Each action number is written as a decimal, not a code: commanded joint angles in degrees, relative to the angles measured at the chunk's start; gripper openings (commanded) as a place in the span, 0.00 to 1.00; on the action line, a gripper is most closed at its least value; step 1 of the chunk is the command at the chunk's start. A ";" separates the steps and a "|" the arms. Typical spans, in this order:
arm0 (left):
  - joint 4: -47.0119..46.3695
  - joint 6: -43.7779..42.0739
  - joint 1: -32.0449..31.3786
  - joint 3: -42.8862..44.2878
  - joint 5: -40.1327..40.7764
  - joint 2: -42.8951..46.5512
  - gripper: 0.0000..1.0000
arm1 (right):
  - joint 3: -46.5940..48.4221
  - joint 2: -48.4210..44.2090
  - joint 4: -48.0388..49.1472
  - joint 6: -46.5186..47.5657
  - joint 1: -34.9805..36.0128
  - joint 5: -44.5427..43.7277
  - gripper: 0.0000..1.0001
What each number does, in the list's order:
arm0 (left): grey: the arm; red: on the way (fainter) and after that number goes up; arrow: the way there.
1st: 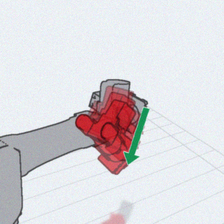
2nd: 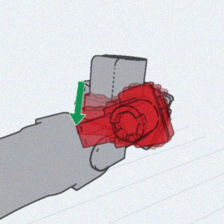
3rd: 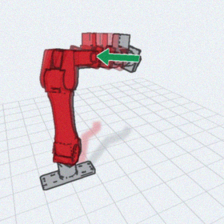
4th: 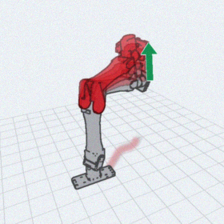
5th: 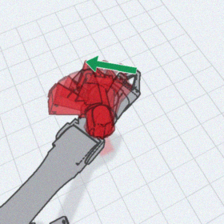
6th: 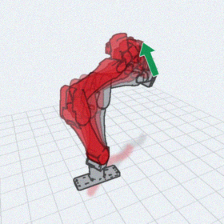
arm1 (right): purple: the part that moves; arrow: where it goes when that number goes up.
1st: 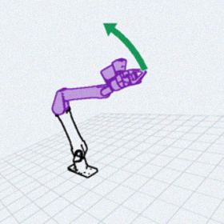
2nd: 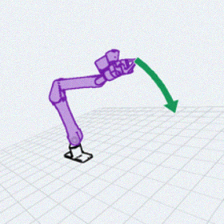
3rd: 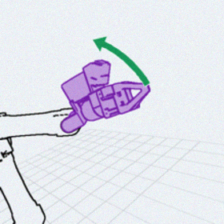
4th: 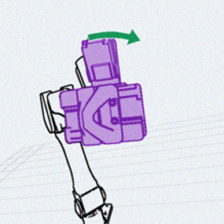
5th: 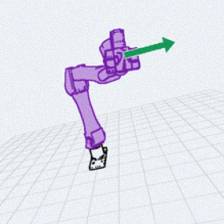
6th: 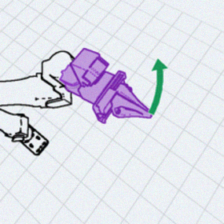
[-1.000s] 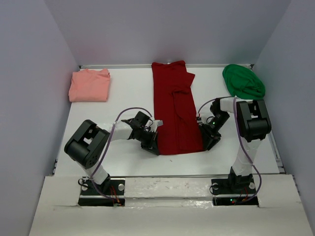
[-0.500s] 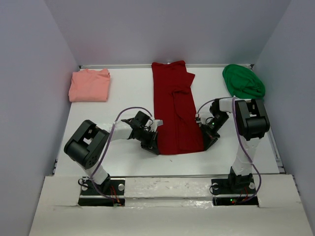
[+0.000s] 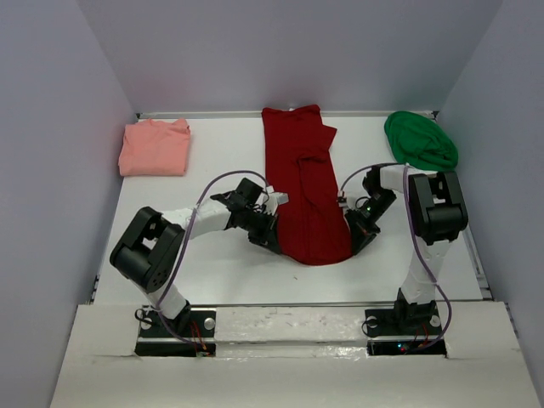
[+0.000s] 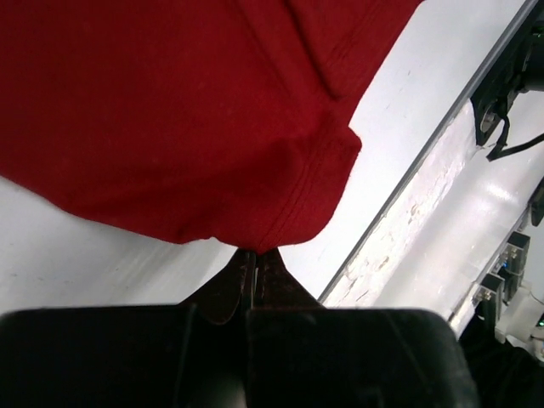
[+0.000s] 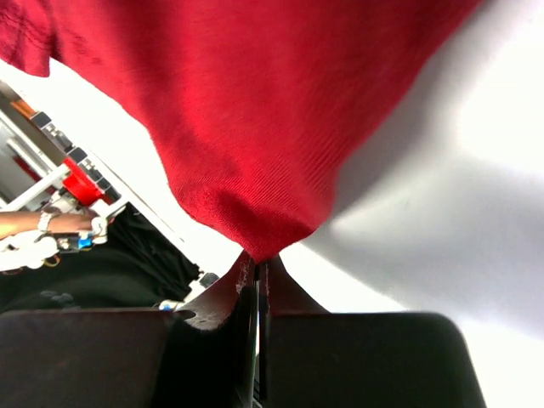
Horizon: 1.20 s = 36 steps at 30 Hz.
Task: Fold and stack the t-shirts
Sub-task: Grab the bottom of the folded rectangular tshirt with both arms, then fold the folded rectangular tshirt in 1/3 of the way
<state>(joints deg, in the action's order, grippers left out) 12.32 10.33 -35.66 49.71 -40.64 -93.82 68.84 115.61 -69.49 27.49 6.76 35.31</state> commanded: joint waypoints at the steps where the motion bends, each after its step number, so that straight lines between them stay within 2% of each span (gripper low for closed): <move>1: 2.80 -3.03 -0.38 2.76 0.48 3.90 0.00 | 3.32 -5.48 -3.80 0.90 -0.35 -0.15 0.00; 7: 2.89 -3.82 -0.38 2.49 1.44 7.07 0.00 | 6.39 -8.29 -5.82 0.38 -0.35 -0.77 0.00; 14: 3.94 -6.63 -0.37 6.26 9.08 8.74 0.00 | 11.31 -8.30 -7.41 -0.24 -0.35 -0.24 0.00; 18: 4.56 -8.04 -0.20 9.52 13.39 5.85 0.00 | 14.92 -6.19 -7.32 -0.06 -0.35 0.64 0.00; 28: 10.18 -13.14 0.59 22.96 15.41 -4.16 0.00 | 21.77 -1.62 -6.27 -0.68 -0.35 0.55 0.00; 36: 12.03 -13.67 1.82 28.51 17.08 -7.25 0.00 | 30.20 2.16 -4.95 -3.04 -0.35 -0.85 0.00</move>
<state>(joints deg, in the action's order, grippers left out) 22.39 -2.04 -34.52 74.59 -24.82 -101.69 94.24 116.77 -74.89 26.11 6.76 34.96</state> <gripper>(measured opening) 0.025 0.024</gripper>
